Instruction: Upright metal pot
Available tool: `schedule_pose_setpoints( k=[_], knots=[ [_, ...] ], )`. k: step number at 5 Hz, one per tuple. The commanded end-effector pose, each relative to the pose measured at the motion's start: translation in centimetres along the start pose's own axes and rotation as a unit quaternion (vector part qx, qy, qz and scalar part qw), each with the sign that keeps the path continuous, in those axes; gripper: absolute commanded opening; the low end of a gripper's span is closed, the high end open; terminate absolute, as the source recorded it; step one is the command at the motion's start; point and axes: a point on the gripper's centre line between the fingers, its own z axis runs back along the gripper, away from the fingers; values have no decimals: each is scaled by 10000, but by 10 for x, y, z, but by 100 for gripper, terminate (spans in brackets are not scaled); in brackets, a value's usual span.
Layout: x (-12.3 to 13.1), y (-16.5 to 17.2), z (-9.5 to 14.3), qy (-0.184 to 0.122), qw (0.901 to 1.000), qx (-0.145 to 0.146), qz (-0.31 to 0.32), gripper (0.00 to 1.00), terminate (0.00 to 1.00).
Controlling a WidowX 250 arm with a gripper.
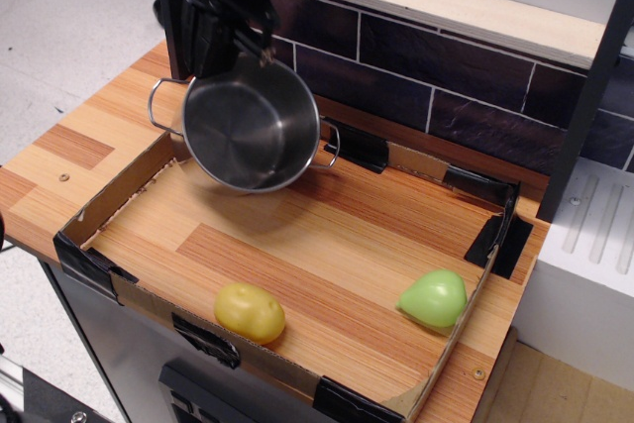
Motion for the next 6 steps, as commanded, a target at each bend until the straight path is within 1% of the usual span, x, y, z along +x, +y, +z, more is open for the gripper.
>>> schedule_pose_setpoints(
  k=[1,2,3,4,5,6],
  knots=[
    [9,34,-5,180,9989,-426,114,0,0],
    [11,37,-19,-154,9995,-274,-36,0,0],
    [10,25,-21,-833,9950,476,-287,100,0],
    [4,18,-6,-1059,9935,349,-225,100,0],
    [2,19,14,-1322,9898,524,78,100,0],
    [-2,15,44,-1425,9884,443,278,100,0]
  ],
)
